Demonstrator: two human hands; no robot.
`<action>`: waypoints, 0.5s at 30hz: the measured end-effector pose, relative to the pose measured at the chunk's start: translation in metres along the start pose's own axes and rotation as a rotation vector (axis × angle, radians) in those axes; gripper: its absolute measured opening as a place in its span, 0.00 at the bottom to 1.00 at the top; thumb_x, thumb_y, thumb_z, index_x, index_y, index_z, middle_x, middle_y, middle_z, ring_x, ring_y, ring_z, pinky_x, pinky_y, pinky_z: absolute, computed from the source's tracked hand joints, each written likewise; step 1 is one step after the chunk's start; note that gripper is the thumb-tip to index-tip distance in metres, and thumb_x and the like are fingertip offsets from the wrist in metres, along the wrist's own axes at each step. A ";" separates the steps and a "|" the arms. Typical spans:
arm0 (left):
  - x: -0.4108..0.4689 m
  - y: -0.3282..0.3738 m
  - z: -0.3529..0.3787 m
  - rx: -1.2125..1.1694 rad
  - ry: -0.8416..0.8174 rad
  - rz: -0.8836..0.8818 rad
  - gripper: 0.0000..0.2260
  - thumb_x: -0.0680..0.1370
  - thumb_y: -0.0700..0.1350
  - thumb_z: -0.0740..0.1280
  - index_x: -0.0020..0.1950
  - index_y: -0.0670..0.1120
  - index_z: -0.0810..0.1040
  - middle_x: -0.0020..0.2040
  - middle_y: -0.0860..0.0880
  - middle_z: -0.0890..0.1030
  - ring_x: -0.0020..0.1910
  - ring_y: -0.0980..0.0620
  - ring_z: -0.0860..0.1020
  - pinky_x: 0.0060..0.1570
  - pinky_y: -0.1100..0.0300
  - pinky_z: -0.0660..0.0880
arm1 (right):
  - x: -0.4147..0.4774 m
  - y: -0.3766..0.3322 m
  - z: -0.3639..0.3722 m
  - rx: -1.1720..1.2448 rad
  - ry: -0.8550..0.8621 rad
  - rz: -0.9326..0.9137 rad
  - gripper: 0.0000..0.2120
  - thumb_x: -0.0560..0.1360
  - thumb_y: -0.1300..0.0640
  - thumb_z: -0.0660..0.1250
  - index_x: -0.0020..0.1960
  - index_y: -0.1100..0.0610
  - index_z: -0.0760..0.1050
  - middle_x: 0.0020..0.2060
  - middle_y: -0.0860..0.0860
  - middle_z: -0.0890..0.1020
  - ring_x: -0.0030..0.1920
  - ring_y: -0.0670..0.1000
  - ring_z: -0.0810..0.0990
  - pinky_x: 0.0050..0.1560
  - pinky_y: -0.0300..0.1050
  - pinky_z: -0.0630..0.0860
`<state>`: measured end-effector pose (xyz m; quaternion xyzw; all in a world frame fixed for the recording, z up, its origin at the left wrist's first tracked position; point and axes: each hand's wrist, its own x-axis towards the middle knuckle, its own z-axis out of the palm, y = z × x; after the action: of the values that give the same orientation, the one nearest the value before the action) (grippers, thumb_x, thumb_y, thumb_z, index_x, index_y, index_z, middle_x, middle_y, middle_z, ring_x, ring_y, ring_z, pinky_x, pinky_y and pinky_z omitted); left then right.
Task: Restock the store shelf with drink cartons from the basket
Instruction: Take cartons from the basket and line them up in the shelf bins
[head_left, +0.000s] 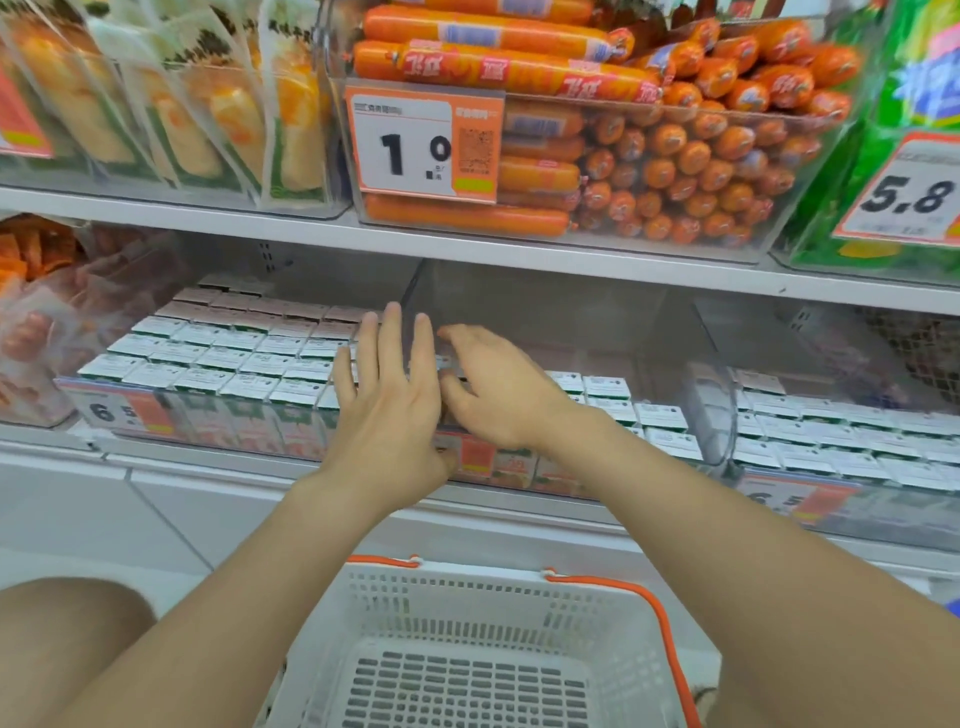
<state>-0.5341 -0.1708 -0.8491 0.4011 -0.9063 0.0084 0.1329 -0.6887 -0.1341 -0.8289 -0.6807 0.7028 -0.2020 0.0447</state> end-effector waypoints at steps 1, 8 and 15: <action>-0.001 0.010 -0.001 0.001 0.012 0.025 0.57 0.67 0.60 0.74 0.85 0.41 0.45 0.84 0.38 0.42 0.83 0.35 0.42 0.78 0.34 0.48 | -0.013 0.003 -0.011 -0.036 0.061 -0.020 0.25 0.77 0.50 0.56 0.71 0.57 0.72 0.63 0.56 0.80 0.62 0.58 0.79 0.62 0.57 0.76; -0.008 0.100 -0.004 -0.198 0.151 0.330 0.24 0.74 0.51 0.66 0.70 0.47 0.72 0.70 0.48 0.71 0.70 0.44 0.70 0.65 0.46 0.65 | -0.128 0.051 -0.092 -0.036 0.408 0.191 0.13 0.77 0.55 0.55 0.51 0.52 0.78 0.43 0.48 0.78 0.46 0.53 0.77 0.52 0.53 0.75; 0.001 0.164 -0.004 -0.245 0.110 0.555 0.23 0.81 0.59 0.64 0.74 0.53 0.67 0.70 0.52 0.68 0.64 0.48 0.73 0.63 0.48 0.70 | -0.161 0.168 -0.104 -0.300 0.351 0.443 0.10 0.81 0.59 0.60 0.59 0.57 0.75 0.53 0.57 0.77 0.54 0.63 0.76 0.54 0.59 0.74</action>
<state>-0.6537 -0.0598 -0.8298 0.1183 -0.9669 -0.0435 0.2217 -0.8704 0.0451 -0.8257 -0.4650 0.8527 -0.1958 -0.1353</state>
